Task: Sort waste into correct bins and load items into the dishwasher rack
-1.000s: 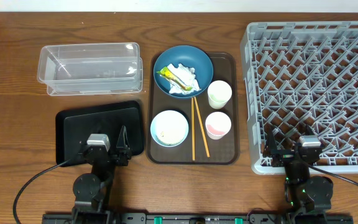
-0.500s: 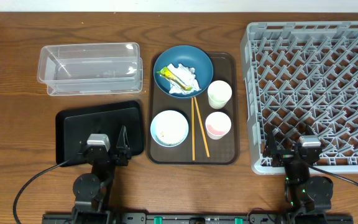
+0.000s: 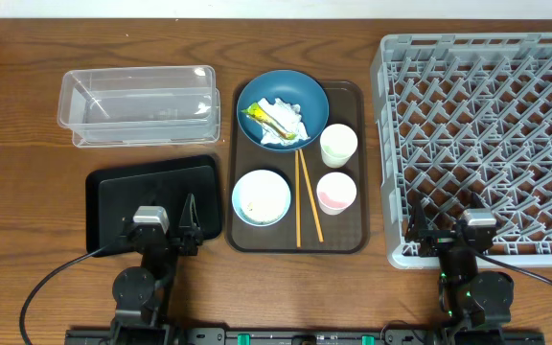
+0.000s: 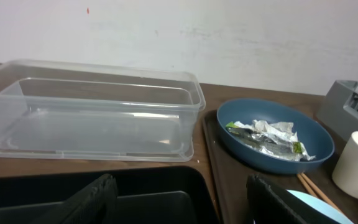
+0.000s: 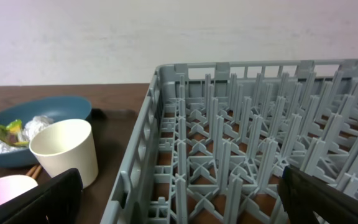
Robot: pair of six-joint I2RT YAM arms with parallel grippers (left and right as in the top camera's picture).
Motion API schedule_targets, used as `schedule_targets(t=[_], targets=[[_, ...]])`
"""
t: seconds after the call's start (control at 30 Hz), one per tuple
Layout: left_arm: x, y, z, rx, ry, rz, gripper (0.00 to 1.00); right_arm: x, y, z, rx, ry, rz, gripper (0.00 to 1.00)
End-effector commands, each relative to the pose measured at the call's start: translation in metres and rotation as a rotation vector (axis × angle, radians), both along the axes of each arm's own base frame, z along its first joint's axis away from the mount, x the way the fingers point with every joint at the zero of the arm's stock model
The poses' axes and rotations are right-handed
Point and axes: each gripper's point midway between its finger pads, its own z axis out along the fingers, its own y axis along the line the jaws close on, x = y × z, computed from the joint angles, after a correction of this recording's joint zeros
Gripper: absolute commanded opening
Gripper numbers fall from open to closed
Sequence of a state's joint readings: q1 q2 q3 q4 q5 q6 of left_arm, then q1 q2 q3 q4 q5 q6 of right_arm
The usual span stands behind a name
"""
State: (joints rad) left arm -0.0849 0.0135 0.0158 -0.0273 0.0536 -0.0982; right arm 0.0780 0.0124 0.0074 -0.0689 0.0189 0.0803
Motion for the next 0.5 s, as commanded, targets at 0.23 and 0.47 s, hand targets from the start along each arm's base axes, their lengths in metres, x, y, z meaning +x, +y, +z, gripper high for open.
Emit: schedule_targets(t=[0.23, 0.47], targets=[[-0.001, -0.001, -0.006, -0.023, 0.209, 0.0, 0.7, -0.005, 0.003, 0.016, 0.039, 0.057, 0.004, 0.99], [0.016, -0.009, 0.016, -0.018, 0.415, -0.031, 0.7, 0.004, 0.004, 0.028, 0.025, 0.206, 0.003, 0.99]])
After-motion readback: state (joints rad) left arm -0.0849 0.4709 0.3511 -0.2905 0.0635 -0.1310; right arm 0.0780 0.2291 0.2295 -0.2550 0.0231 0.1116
